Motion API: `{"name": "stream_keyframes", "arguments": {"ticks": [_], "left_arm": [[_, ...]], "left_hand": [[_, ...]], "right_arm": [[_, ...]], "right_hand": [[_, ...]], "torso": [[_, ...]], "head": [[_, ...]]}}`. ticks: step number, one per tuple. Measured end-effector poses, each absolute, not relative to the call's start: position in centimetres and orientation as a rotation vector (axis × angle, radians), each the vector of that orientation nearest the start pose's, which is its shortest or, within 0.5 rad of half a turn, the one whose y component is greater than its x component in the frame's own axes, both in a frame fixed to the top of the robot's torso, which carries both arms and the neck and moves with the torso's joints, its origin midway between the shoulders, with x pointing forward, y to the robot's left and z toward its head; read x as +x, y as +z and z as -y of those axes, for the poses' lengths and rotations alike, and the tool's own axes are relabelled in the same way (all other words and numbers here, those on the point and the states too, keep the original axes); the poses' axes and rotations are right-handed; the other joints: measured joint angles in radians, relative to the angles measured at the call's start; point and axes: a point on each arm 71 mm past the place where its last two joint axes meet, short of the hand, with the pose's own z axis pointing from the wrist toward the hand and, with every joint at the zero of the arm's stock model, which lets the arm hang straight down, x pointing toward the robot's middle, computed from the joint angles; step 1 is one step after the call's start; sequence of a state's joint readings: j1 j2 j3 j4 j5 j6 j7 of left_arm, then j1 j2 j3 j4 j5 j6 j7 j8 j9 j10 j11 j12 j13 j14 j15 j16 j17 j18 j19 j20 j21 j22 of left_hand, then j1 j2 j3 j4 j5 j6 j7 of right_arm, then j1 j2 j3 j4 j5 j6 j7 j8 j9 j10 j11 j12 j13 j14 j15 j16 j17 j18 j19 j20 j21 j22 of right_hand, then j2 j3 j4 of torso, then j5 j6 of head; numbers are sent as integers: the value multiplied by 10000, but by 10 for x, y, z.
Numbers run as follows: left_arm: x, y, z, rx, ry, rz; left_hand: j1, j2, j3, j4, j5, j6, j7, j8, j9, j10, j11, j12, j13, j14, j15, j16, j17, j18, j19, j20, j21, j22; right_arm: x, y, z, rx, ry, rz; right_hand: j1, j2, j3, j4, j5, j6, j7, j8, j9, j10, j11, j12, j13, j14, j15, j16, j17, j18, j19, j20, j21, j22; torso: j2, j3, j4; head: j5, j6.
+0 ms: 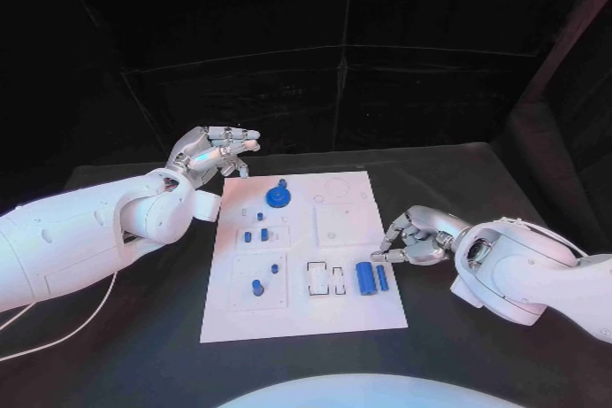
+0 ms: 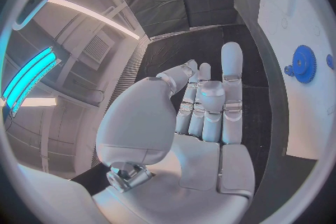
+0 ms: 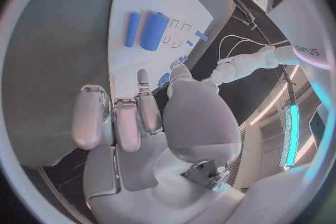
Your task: Assemble the parts on the task board
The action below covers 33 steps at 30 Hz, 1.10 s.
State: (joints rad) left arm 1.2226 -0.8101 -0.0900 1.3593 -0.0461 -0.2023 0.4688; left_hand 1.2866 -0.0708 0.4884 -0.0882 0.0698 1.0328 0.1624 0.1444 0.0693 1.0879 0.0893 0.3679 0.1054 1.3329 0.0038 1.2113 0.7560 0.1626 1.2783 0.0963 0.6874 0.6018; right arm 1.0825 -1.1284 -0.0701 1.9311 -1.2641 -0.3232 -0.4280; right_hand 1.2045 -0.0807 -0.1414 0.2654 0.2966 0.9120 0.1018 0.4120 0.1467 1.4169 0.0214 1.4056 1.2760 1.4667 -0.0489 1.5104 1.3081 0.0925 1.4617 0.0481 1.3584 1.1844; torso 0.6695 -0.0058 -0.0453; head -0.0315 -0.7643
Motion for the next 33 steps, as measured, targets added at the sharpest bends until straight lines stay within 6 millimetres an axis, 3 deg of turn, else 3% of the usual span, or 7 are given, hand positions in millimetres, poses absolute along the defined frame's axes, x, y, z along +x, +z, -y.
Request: {"name": "stream_keyframes", "arguments": {"ticks": [5, 7, 25, 33], "left_arm": [[514, -188, -238, -10121, -15360, -13933], [514, -189, -239, -10123, -15354, -13931], [515, -189, -241, -10144, -15290, -13915], [515, -189, -242, -10152, -15273, -13913]], "left_hand": [[0, 0, 0, 0, 0, 0, 0, 0, 0, 0, 0, 0, 0, 0, 0, 0, 1, -1, 0, 0, 0, 0], [0, 0, 0, 0, 0, 0, 0, 0, 0, 0, 0, 0, -1, 0, 0, 0, 1, -1, 0, 0, 0, 1], [0, 0, 0, 0, 0, 0, 0, 0, 0, 0, 0, -1, -2, 0, 0, 0, 2, -3, 0, 0, 0, 2], [0, 0, 1, 0, 0, 0, 0, 0, 0, 0, 0, -1, -2, 0, 0, 0, 2, -3, 0, 0, 0, 2]], "right_arm": [[376, -223, 229, 1872, 5060, -19924], [375, -225, 226, 1712, 4975, -19955], [370, -243, 208, 620, 4757, -20313], [370, -248, 200, 329, 4805, -20408]], "right_hand": [[113, -113, -66, 121, 0, -23, -24, 206, 31, -1, 0, 0, 50, 0, 0, 54, -1, -6, 0, 0, 38, 63], [114, -112, -82, 137, 0, -31, -32, 241, 39, -1, 0, 0, 62, 0, 1, 54, -1, -157, 0, 0, 39, 83], [285, -96, -140, 194, -55, -30, -31, 527, 89, 34, -35, 0, 148, -34, -33, 54, -2, -155, -1, 0, 134, 218], [285, -96, -140, 194, -55, -30, -31, 580, 99, 71, -72, 0, 147, -34, -32, 54, -3, -154, -1, 0, 135, 217]], "torso": [[0, -1, 0], [3, -1, 1], [15, -7, 12], [15, -7, 10]], "head": [[-42, -25], [-43, -36], [24, -124], [82, -104]]}}
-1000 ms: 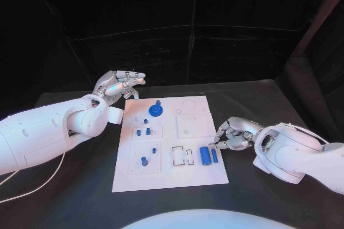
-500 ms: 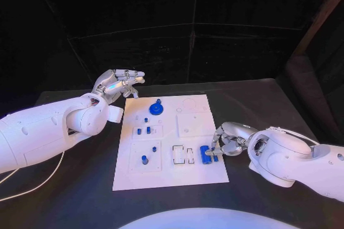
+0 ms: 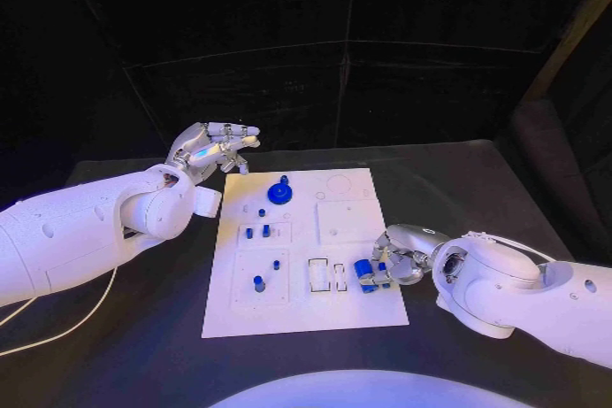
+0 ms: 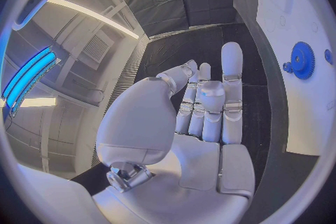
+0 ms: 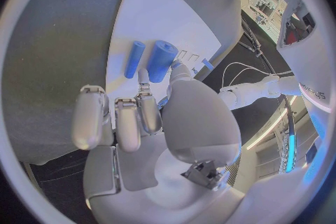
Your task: Assemble the parts on the task board
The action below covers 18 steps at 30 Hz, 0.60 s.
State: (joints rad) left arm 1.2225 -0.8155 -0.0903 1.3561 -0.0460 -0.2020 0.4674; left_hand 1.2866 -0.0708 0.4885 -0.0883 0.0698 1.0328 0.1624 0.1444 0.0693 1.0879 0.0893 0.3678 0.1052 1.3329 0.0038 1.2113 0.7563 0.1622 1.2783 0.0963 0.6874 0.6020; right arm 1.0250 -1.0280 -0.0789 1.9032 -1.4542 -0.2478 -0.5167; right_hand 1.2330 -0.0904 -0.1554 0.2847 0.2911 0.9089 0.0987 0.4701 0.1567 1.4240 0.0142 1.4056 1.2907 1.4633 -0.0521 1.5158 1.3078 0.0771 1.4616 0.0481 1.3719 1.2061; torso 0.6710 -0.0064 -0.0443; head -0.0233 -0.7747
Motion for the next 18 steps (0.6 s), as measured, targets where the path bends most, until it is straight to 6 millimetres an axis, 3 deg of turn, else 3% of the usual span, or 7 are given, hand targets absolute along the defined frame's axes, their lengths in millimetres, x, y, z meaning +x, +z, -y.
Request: {"name": "stream_keyframes", "arguments": {"ticks": [7, 14, 18], "left_arm": [[515, -189, -242, -10153, -15278, -13918], [514, -189, -243, -10161, -15260, -13913], [514, -189, -244, -10166, -15250, -13911]], "left_hand": [[0, 0, 0, 0, 0, 0, 0, 0, 0, 0, 0, 0, -1, 0, 0, 0, 0, -1, 0, 0, 0, 0], [0, 0, 0, 0, 0, 0, 0, 0, 0, -37, -37, 0, 8, 0, 0, 0, 1, -1, 0, 0, 0, -8], [0, 0, 0, 0, 0, 0, 0, 0, 0, -37, -37, -1, 7, 0, 0, 0, 1, -1, 0, 0, 0, -8]], "right_arm": [[375, -254, 194, 150, 4732, -20430], [378, -256, 188, 6, 4809, -20298], [377, -256, 185, -40, 4893, -20241]], "right_hand": [[121, 121, -1, -1, 4, -36, -35, 154, 53, 0, 0, 0, 22, 37, -37, 39, -1, 0, 37, -37, 0, 24], [279, 278, -56, -8, 380, -25, -30, 464, 106, 36, -36, 0, 53, 37, -37, 39, -1, 0, 37, -37, 0, 64], [386, 385, -57, -7, 743, 82, -137, 646, 68, 39, -39, 0, 86, 36, -108, 39, -2, 1, 36, -37, 57, 86]], "torso": [[2, 1, -1], [7, 0, 14], [7, 0, 14]], "head": [[15, 10], [49, 8], [59, 7]]}}
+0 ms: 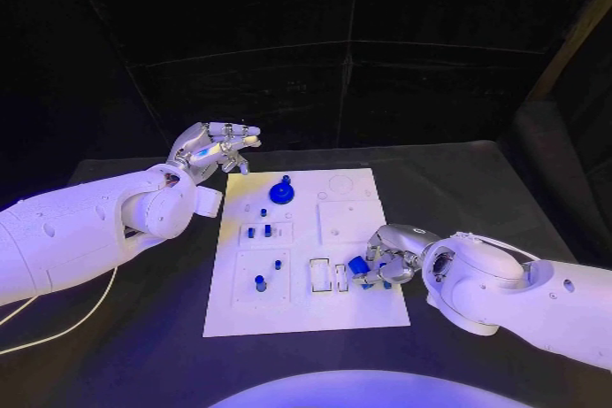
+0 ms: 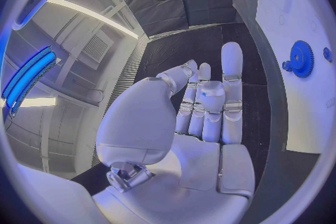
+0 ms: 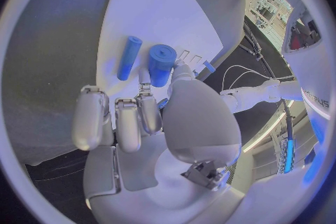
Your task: Assemble the parts on the task board
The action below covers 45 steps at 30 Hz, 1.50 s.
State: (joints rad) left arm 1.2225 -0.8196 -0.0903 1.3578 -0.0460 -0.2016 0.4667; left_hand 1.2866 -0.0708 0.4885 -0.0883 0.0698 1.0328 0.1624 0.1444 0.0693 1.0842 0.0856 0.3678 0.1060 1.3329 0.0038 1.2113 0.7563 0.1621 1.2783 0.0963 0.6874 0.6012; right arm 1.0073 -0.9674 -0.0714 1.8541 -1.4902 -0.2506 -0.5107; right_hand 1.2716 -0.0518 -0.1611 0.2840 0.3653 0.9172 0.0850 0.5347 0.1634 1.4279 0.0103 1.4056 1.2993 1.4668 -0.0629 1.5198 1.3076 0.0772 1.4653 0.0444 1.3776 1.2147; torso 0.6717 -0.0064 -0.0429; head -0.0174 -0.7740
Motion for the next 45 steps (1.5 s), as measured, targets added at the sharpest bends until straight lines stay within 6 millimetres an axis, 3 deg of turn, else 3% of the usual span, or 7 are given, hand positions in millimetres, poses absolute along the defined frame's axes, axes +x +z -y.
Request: {"name": "stream_keyframes", "arguments": {"ticks": [7, 15, 24, 31, 40, 45], "left_arm": [[514, -189, -244, -10167, -15255, -13919], [514, -189, -243, -10173, -15253, -13934], [514, -189, -243, -10182, -15262, -13964], [514, -189, -241, -10182, -15294, -13996], [514, -189, -240, -10181, -15330, -14027], [514, -189, -240, -10186, -15330, -14039]], "left_hand": [[0, 0, 0, 0, 0, 0, 0, 0, 0, 0, 0, 40, -1, 0, 0, 0, 0, 0, 0, 0, 0, 1], [0, 0, 0, 0, 0, 0, 0, 0, 0, 1, 0, 40, -1, 0, 0, 0, 0, 0, 0, 0, 0, 1], [0, 0, 0, 0, 0, 0, 0, 0, 0, 1, 0, 40, -1, 0, 0, 0, 0, -1, 0, 0, 0, 2], [0, 0, 0, 0, 0, 0, 0, 0, 0, 1, 1, 39, -2, 0, 0, 0, 0, -1, 0, 0, 0, 2], [0, 0, 0, 0, 0, 0, 0, 0, 0, 1, 1, 39, -2, 0, 0, 0, 1, -2, 0, 0, 0, 3], [0, 0, 0, 0, 0, 0, 0, 0, 0, 1, 1, 39, -3, 0, 0, 0, 1, -2, 0, 0, 0, 3]], "right_arm": [[368, -257, 183, 153, 5180, -20111], [362, -246, 181, 791, 5933, -19267], [361, -242, 163, 1184, 6776, -18936], [364, -248, 146, 1262, 7085, -19349], [368, -256, 134, 1669, 7048, -20003], [369, -258, 132, 1916, 6933, -20258]], "right_hand": [[176, 341, -28, 0, 978, 207, -117, 238, -29, 84, -160, 0, 68, -29, -116, 0, 0, 2, 16, -133, 1, 82], [220, 382, 20, -50, 1599, 205, -115, 313, -30, 121, -196, 0, 89, 1, -145, 0, -1, 1, 19, -163, 43, 132], [280, 440, -56, 1, 1600, 204, -115, 352, -30, 121, -196, -45, 88, 1, -144, 0, -2, 0, -15, -195, 43, 132], [284, 449, -161, 50, 1284, 205, -115, 460, -30, 118, -198, -138, 63, 1, -144, -1, -2, 0, -16, -195, 43, 131], [41, 677, -417, 59, 1089, 219, -101, 660, -28, 30, -286, -326, -90, 1, -216, -1, -2, 0, 20, -230, 43, 26], [-239, 669, -522, 51, 992, 255, -93, 808, 314, 73, -328, -325, -90, -19, -236, -1, -2, 1, -6, -256, 43, 20]], "torso": [[0, 6, -13], [-21, 6, -24], [-17, -1, 1], [-1, -3, 1], [4, -7, -6], [1, -6, -18]], "head": [[37, 8], [46, 21], [117, 15], [193, -15], [279, -29], [316, -63]]}}
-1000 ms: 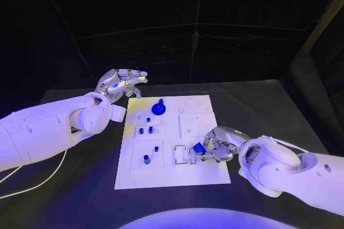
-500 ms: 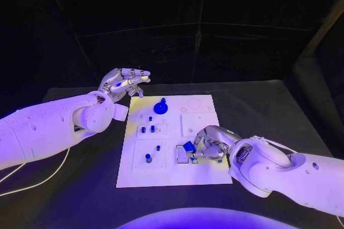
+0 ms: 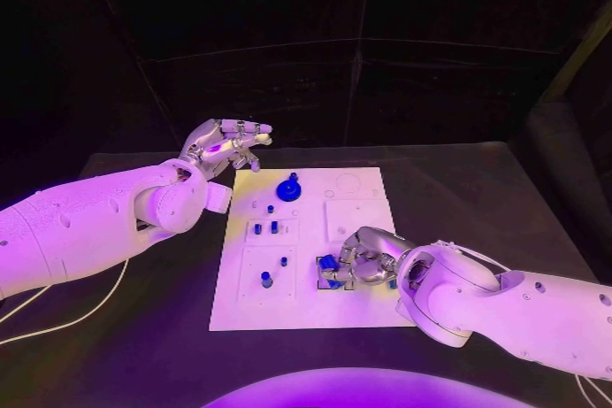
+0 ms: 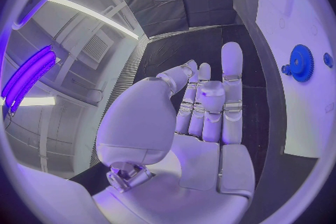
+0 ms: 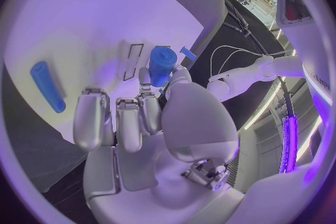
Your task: Assemble the parts on the task board
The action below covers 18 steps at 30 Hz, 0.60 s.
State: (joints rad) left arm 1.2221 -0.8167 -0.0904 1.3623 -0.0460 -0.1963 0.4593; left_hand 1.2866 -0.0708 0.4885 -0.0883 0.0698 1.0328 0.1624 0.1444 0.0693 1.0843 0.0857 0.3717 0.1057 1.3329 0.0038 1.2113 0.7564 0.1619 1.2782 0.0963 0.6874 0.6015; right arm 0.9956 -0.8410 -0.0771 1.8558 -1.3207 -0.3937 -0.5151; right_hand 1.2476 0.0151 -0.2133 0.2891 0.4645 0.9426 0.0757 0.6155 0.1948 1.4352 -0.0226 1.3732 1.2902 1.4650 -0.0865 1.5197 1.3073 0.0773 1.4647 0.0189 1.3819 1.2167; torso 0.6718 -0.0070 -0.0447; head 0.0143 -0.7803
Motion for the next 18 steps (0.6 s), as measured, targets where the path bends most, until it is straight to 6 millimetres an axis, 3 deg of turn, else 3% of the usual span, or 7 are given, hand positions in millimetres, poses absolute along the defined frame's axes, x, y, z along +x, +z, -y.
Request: {"name": "stream_keyframes", "arguments": {"ticks": [4, 6, 8, 9, 12, 15, 18], "left_arm": [[514, -189, -240, -10187, -15337, -14051], [514, -189, -240, -10186, -15344, -14057], [514, -190, -239, -10185, -15350, -14063], [514, -190, -239, -10185, -15351, -14066], [514, -190, -239, -10189, -15348, -14072], [514, -190, -240, -10192, -15347, -14077], [514, -190, -240, -10195, -15342, -14083]], "left_hand": [[0, 0, -28, 28, 0, -37, 37, 0, 0, -36, 36, 0, 0, 0, 0, 0, -16, 0, 0, 0, 0, -8], [0, 0, -28, 28, 0, -37, 36, 0, 0, -36, 36, 0, -1, 0, 0, 0, -17, 0, 0, 0, 0, -8], [0, 0, -28, 28, 0, -37, 37, 0, 0, -36, 36, 0, -1, 0, 0, 0, -17, -1, 0, 0, 0, -8], [0, 0, -28, 28, 0, -37, 37, 0, 0, -36, 36, 0, -1, 0, 0, 0, -17, 0, 0, 0, 0, -8], [0, 0, -28, 28, 0, -37, 36, 0, 0, -36, 36, 0, -1, 0, 0, 0, -16, 0, 0, 0, 0, -7], [0, 0, -28, 28, 0, -37, 36, 0, 0, -36, 36, 0, -1, 0, 0, 0, -16, 0, 0, 0, 0, -7], [0, 0, -28, 28, 0, -36, 36, 0, 0, -36, 36, 0, -1, 0, 0, 0, -16, 0, 0, 0, 0, -7]], "right_arm": [[370, -259, 132, 2079, 6850, -20364], [370, -260, 132, 2151, 6789, -20397], [371, -261, 132, 2218, 6750, -20406], [371, -261, 131, 2250, 6737, -20405], [372, -261, 131, 2365, 6690, -20362], [372, -261, 132, 2490, 6642, -20279], [373, -261, 133, 2583, 6619, -20185]], "right_hand": [[-182, 22, -187, -9, -478, 98, -97, 160, 89, -24, -47, -46, 4, 21, -52, 0, 0, 1, 24, -49, -27, 0], [-313, -8, -321, -11, -1123, 294, -292, 199, 153, -17, -54, -116, -1, 21, -52, 0, 0, 0, 24, -49, -64, -31], [-505, -59, -469, 1, -2002, 397, -373, 308, 240, -14, -71, -190, -45, 19, -53, 0, 0, 1, 24, -49, -115, -78], [-631, -184, -530, 9, -2575, 333, -412, 358, 291, -43, -100, -241, -99, 19, -54, 0, 0, 0, 24, -49, -122, -129], [-1085, -639, -345, 36, -3519, 49, -314, 348, 290, -181, -32, -462, -273, 19, -54, -52, 0, 0, 24, -49, -272, -276], [-1531, -1164, 35, 65, -3947, -135, -234, 348, 293, -330, 8, -696, -491, 19, -53, -74, -1, -1, 24, -49, -328, -372], [-1694, -1419, 170, 89, -4029, -184, -211, 348, 308, -402, 11, -811, -615, 19, -53, -74, 0, 0, 0, -25, -347, -423]], "torso": [[-12, 3, -1], [-16, 5, -1], [-17, 7, -1], [-17, 9, -1], [-17, 11, -1], [-17, 10, -1], [-16, 10, -1]], "head": [[17, -2], [25, -4], [32, -5], [35, -5], [43, 6], [48, 18], [49, 19]]}}
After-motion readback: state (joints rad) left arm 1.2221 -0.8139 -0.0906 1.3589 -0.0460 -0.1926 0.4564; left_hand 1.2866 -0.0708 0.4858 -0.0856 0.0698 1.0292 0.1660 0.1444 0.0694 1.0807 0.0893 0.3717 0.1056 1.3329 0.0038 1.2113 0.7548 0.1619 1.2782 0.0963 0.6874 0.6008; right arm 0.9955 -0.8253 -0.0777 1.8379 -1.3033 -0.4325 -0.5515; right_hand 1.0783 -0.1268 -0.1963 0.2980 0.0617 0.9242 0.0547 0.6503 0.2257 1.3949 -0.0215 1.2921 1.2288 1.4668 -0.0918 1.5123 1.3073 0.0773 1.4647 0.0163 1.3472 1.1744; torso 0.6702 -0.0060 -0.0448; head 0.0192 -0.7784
